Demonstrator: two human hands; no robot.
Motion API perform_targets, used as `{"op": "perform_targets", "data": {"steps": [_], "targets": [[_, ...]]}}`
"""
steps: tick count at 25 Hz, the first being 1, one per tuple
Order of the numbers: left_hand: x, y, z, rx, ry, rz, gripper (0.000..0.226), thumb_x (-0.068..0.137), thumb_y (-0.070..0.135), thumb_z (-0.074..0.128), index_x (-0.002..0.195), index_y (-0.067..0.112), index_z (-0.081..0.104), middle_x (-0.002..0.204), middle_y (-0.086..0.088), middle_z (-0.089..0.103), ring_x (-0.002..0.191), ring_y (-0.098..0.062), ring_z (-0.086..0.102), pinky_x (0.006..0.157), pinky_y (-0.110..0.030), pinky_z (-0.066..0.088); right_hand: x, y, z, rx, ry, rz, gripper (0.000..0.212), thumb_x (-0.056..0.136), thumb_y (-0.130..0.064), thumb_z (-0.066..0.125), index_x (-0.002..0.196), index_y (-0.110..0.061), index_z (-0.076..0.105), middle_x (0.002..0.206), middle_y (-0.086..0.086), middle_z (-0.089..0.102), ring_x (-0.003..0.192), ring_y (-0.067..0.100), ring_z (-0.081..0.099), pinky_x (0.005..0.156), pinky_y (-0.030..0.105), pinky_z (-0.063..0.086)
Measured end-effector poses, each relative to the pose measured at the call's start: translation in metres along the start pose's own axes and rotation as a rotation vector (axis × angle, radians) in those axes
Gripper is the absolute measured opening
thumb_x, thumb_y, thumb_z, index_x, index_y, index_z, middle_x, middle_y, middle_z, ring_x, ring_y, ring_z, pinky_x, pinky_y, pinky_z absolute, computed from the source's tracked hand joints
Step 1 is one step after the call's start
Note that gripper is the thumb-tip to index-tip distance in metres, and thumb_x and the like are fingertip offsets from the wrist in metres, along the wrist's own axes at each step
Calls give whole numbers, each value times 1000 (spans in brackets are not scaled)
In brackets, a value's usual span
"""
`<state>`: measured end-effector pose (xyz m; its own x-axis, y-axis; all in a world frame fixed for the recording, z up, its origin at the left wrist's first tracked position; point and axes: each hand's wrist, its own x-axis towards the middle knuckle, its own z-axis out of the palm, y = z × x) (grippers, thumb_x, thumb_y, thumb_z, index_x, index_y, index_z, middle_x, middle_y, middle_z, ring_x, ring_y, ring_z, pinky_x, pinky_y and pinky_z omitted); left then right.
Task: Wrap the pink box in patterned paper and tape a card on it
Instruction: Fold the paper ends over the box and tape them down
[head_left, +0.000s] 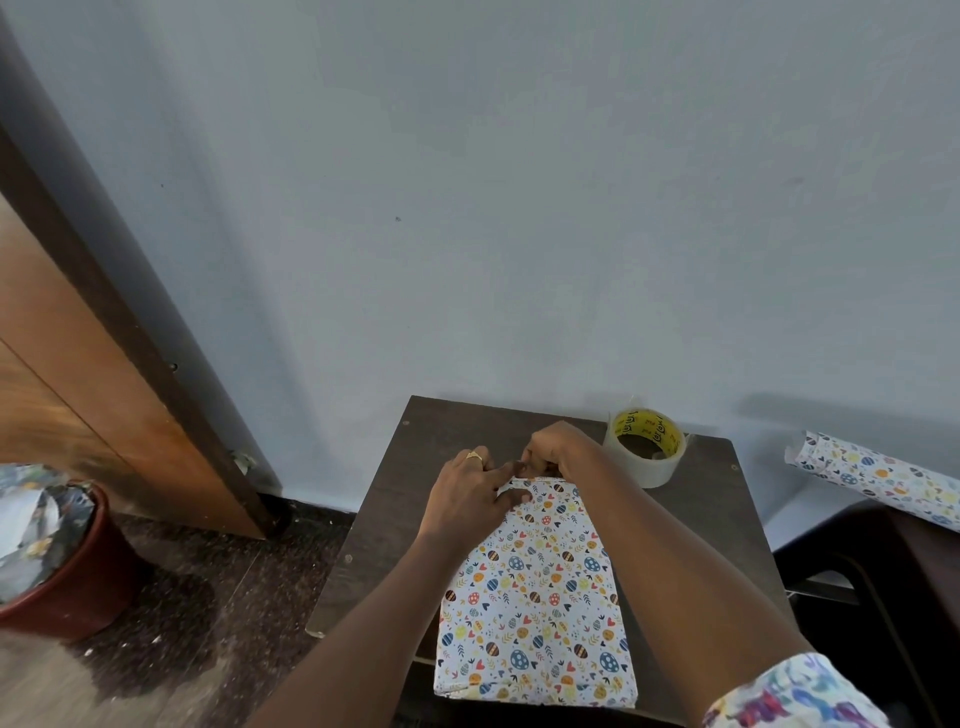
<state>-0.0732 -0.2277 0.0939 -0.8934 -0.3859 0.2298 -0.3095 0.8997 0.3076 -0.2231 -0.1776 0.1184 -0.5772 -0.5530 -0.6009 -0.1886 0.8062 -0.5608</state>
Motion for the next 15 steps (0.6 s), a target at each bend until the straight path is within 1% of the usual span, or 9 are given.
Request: {"op": "perform_targets", "data": {"steps": [1, 3, 5, 7, 9, 11, 13, 14, 15], "targets": [[1, -1, 1, 9, -11, 2, 46, 88, 53, 49, 126, 29, 59, 87, 4, 40, 82, -9, 36, 75, -22, 26, -1, -3, -1, -89, -49, 11, 40, 89, -5, 56, 129, -1, 54, 109, 10, 57, 95, 20, 47, 93, 30, 43], [1, -2, 1, -5, -27, -18, 47, 87, 55, 49, 126, 29, 58, 87, 6, 39, 84, -8, 36, 77, -21, 27, -7, -9, -2, -152, -60, 35, 37, 93, -11, 54, 129, -6, 56, 120, 8, 60, 96, 18, 46, 94, 31, 39], [1, -3, 2, -47, -31, -55, 45, 86, 55, 52, 123, 29, 61, 89, 7, 41, 90, -9, 42, 82, -21, 30, -7, -11, -2, -237, -29, 3, 36, 93, -13, 55, 126, -2, 57, 128, 10, 59, 97, 19, 49, 95, 32, 40], [2, -1, 2, -58, -43, -70, 45, 86, 56, 52, 120, 28, 62, 92, 6, 43, 96, -10, 46, 88, -22, 35, -8, -11, -2, -332, -13, -18, 37, 91, -15, 57, 125, 0, 58, 128, 12, 58, 102, 21, 54, 96, 32, 42], [1, 1, -1, -39, -62, -79, 49, 83, 62, 51, 118, 29, 62, 94, 6, 45, 98, -11, 46, 89, -23, 36, -7, -8, 2, -279, 14, -35, 37, 93, -17, 54, 127, -2, 56, 129, 11, 57, 104, 19, 56, 85, 27, 47], [1, 2, -3, -20, -82, -92, 60, 75, 72, 52, 117, 31, 62, 94, 6, 44, 96, -10, 45, 83, -22, 33, -8, -2, 4, -237, 94, -60, 28, 94, -15, 52, 116, -1, 63, 116, 10, 64, 88, 15, 56, 72, 23, 46], [0, 3, -4, -10, -86, -93, 68, 67, 79, 53, 116, 32, 63, 95, 7, 44, 94, -8, 44, 80, -21, 33, -13, 8, 3, -99, 221, -74, 20, 92, -6, 51, 91, -4, 71, 88, 6, 68, 71, 12, 56, 70, 23, 47], [0, 3, -4, -15, -85, -92, 71, 65, 80, 53, 116, 31, 63, 99, 7, 46, 97, -7, 44, 81, -21, 35, -15, 15, 3, -11, 272, -133, 25, 92, -1, 47, 89, -5, 71, 85, 5, 67, 71, 11, 56, 71, 24, 47], [0, 2, -4, -32, -86, -96, 74, 64, 80, 53, 116, 29, 63, 107, 7, 48, 102, -8, 45, 83, -22, 37, -21, 19, 3, 43, 297, -200, 27, 92, 0, 45, 93, -5, 71, 90, 5, 68, 76, 12, 57, 73, 25, 46]]}}
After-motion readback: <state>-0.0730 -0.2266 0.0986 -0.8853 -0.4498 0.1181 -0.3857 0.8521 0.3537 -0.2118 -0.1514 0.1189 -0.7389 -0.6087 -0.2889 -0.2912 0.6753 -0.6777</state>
